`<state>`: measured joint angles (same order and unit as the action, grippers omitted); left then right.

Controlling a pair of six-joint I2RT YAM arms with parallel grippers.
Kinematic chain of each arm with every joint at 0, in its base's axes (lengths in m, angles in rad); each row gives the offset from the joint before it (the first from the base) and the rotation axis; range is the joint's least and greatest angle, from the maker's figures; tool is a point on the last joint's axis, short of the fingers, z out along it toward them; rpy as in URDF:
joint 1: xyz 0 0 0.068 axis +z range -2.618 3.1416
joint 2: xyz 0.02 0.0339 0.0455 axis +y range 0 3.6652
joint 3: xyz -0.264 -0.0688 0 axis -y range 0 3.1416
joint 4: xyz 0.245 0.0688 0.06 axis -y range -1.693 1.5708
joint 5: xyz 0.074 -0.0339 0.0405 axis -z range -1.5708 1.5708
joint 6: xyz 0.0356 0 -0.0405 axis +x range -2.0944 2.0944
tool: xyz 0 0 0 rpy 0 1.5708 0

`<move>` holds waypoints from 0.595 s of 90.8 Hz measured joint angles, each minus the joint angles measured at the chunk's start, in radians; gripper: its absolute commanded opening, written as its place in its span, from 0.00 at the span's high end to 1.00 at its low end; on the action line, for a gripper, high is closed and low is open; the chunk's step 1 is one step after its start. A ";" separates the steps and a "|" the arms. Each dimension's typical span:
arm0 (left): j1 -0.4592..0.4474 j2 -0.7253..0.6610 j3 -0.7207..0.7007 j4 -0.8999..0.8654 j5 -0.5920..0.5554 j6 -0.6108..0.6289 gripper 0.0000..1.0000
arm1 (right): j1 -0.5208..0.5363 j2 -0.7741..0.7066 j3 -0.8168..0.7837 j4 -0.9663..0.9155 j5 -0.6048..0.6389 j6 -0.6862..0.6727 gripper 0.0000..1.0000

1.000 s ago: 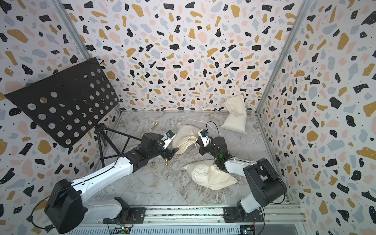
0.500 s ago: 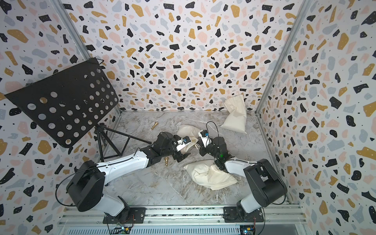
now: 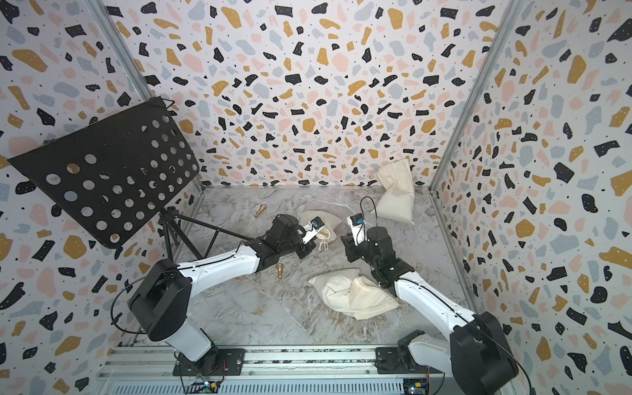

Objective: Close the soil bag
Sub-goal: Adjust the soil bag at the center of the board.

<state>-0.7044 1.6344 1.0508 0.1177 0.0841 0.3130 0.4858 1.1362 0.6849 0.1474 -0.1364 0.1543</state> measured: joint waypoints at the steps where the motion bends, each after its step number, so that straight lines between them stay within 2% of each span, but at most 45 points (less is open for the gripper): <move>1: 0.000 0.000 0.000 0.000 -0.001 -0.004 1.00 | 0.000 -0.007 0.005 -0.017 0.003 0.004 0.62; 12: 0.000 0.000 0.000 0.007 0.003 -0.041 1.00 | 0.043 -0.072 0.048 -0.168 0.006 0.042 0.54; 24: 0.000 0.000 -0.001 0.018 0.004 -0.064 1.00 | 0.118 -0.064 0.091 -0.253 -0.035 0.089 0.44; 37: 0.000 0.000 -0.008 0.026 0.012 -0.080 1.00 | 0.163 -0.015 0.128 -0.257 -0.062 0.137 0.34; 54: 0.000 0.000 -0.013 0.029 0.024 -0.096 1.00 | 0.166 0.061 0.140 -0.195 -0.089 0.207 0.28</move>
<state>-0.7044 1.6344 1.0382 0.1471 0.1085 0.2169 0.6514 1.1973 0.8246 -0.0475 -0.2256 0.3611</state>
